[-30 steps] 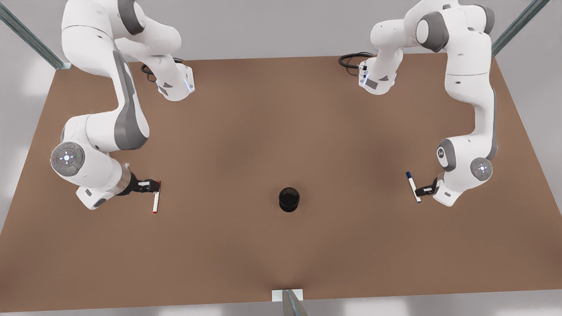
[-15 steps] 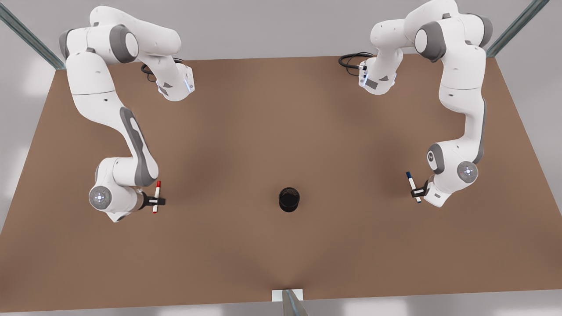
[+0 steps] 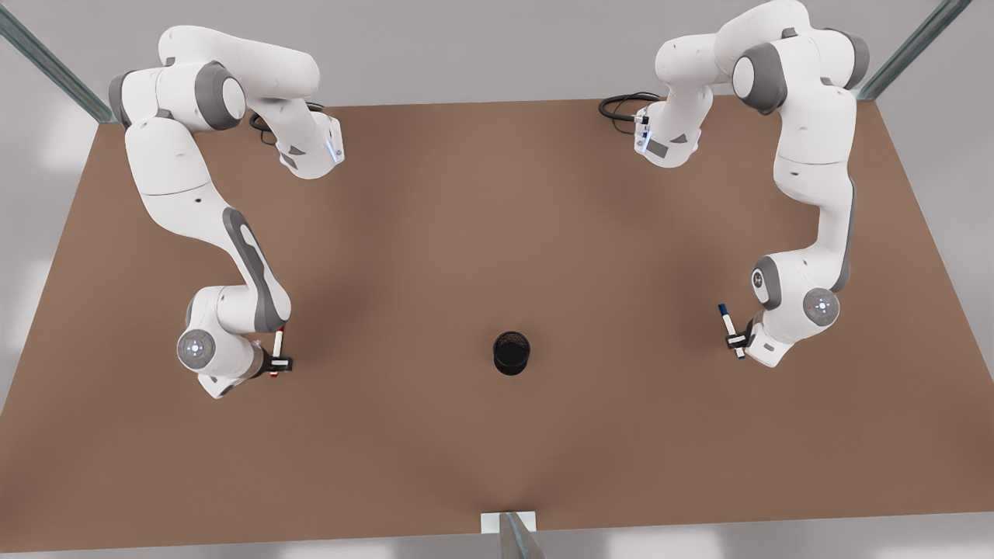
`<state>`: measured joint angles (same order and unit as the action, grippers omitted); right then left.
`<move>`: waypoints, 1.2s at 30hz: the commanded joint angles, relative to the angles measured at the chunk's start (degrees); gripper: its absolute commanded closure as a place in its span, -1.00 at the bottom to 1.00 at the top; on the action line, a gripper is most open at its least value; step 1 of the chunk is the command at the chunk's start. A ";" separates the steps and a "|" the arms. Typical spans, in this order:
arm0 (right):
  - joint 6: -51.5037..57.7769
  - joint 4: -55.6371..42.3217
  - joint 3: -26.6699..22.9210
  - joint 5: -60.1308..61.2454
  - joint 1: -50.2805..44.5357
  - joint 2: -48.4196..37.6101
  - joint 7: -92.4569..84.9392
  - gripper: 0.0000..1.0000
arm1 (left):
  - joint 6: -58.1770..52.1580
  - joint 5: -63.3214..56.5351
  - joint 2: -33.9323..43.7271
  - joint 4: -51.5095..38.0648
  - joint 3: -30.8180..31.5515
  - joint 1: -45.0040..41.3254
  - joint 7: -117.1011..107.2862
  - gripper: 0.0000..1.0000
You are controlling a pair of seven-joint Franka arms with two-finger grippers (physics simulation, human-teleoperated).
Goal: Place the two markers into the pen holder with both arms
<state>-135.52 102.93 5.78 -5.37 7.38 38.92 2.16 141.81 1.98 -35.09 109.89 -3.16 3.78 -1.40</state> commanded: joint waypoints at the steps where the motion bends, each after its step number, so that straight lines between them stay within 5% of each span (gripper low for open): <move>1: -1.42 -0.01 -0.06 -0.08 0.01 -0.07 -3.12 -0.20 | 0.04 -0.05 -0.06 -0.02 0.00 0.00 -0.27 0.25; 6: -1.42 -0.10 -0.06 -0.08 0.09 -0.07 -3.56 0.03 | 0.04 -0.05 -0.50 -0.02 0.00 0.00 -0.27 0.26; 12: -0.63 -0.01 0.02 0.01 0.09 -0.33 -3.56 0.18 | -0.13 -0.05 0.11 -0.81 0.08 -0.18 -1.59 0.57; 15: 1.48 0.07 0.02 0.01 0.18 -0.95 -3.56 0.17 | -10.15 -0.05 0.73 -8.63 0.96 -2.11 -4.92 0.57; 18: 2.36 0.16 0.02 0.01 0.44 -1.04 -3.47 0.17 | -24.30 7.42 4.15 -20.50 8.43 -2.64 -11.96 0.57; 21: 2.28 0.78 0.02 0.01 0.44 -0.95 -3.39 0.18 | -24.30 16.56 5.65 -23.75 17.22 -2.64 -12.49 0.57; 26: 2.27 1.13 0.11 0.01 0.44 -0.95 -3.39 0.33 | -12.71 25.35 5.12 -25.07 27.77 -4.48 2.00 0.57; 30: 2.27 1.13 0.11 0.01 0.36 -0.95 -3.30 0.38 | 1.96 25.35 -2.08 -32.81 29.88 -10.54 27.14 0.57; 36: 6.92 -0.19 1.34 0.01 0.09 -4.29 -2.60 0.44 | 22.88 25.53 -7.97 -32.11 31.02 -15.38 37.34 0.57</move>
<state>-131.55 102.91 6.97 -5.05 7.48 35.03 -1.04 150.87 26.37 -42.82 77.42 27.68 -11.45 6.96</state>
